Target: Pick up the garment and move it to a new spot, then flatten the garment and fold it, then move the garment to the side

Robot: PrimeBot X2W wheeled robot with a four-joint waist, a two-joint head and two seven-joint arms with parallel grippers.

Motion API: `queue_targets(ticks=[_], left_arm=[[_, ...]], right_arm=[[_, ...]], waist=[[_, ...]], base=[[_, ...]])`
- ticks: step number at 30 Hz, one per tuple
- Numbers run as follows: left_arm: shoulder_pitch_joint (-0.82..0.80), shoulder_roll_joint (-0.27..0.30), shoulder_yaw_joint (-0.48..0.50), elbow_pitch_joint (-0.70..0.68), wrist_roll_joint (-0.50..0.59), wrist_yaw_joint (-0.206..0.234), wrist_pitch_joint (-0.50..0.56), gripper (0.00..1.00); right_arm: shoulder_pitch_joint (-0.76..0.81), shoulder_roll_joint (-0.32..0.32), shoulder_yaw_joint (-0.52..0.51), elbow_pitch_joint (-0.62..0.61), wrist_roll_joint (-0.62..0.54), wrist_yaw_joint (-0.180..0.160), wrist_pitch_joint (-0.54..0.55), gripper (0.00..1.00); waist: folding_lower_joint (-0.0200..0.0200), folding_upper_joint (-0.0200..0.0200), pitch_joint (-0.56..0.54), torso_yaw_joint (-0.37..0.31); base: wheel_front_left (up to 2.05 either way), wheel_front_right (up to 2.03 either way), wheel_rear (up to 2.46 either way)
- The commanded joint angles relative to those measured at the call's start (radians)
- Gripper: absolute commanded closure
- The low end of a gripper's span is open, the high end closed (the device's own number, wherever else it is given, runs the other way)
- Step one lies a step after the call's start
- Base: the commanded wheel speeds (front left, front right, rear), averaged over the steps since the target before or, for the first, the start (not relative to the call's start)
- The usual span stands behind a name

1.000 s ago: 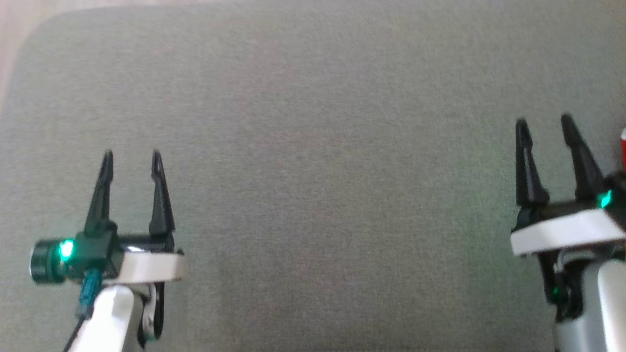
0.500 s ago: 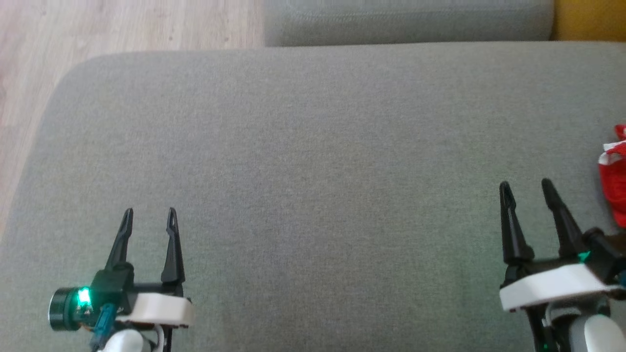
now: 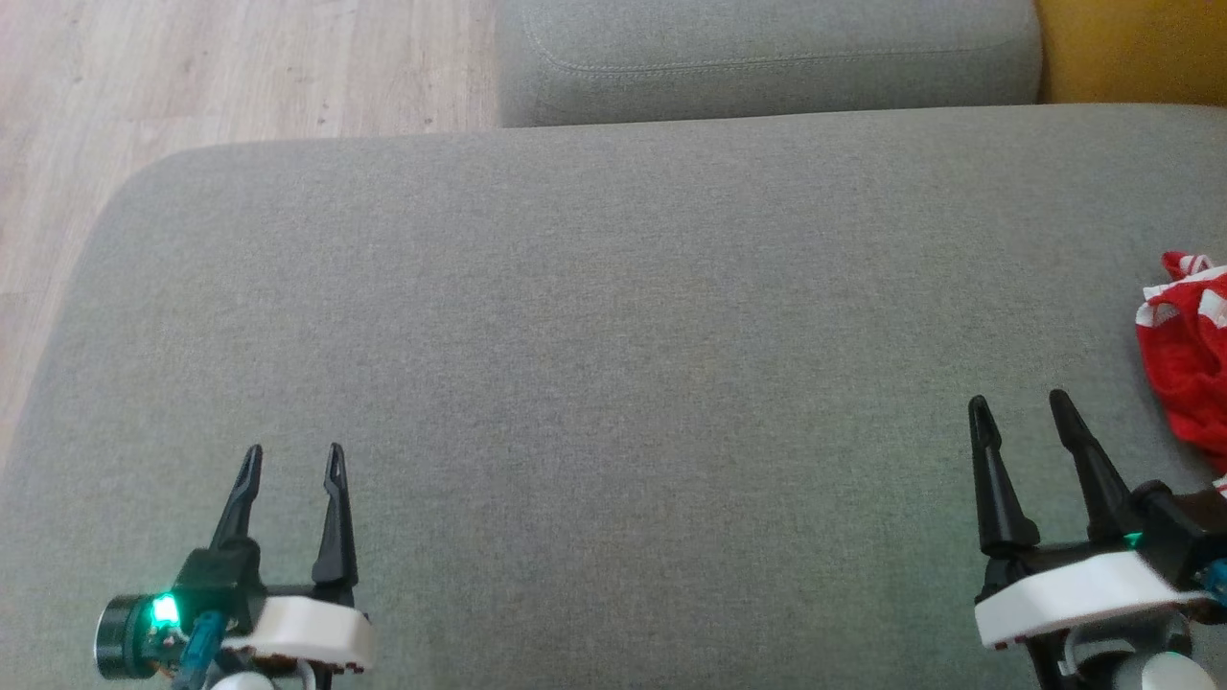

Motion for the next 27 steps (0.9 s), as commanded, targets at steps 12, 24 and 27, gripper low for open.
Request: queue_targets(ticks=[12, 24, 27], left_arm=[[-0.025, 0.03, 0.032, -0.044, -0.022, 0.014, 0.01, 0.0], [-0.025, 0.031, 0.031, -0.044, -0.033, 0.021, 0.007, 0.0], [-0.026, 0.03, 0.031, -0.045, -0.037, 0.023, 0.004, 0.0]], right_arm=[[-0.022, -0.005, 0.022, -0.033, 0.013, -0.001, 0.002, 0.0], [-0.026, -0.005, 0.024, -0.027, 0.024, -0.001, 0.007, 0.0], [-0.027, -0.005, 0.025, -0.024, 0.028, -0.001, 0.007, 0.0]], waist=[[0.0001, -0.0001, 0.004, -0.009], [0.0001, -0.0001, 0.005, -0.01], [0.0001, -0.0001, 0.005, -0.009]], base=[[0.0, 0.0, 0.0], [0.0, 0.0, 0.0], [0.0, 0.0, 0.0]])
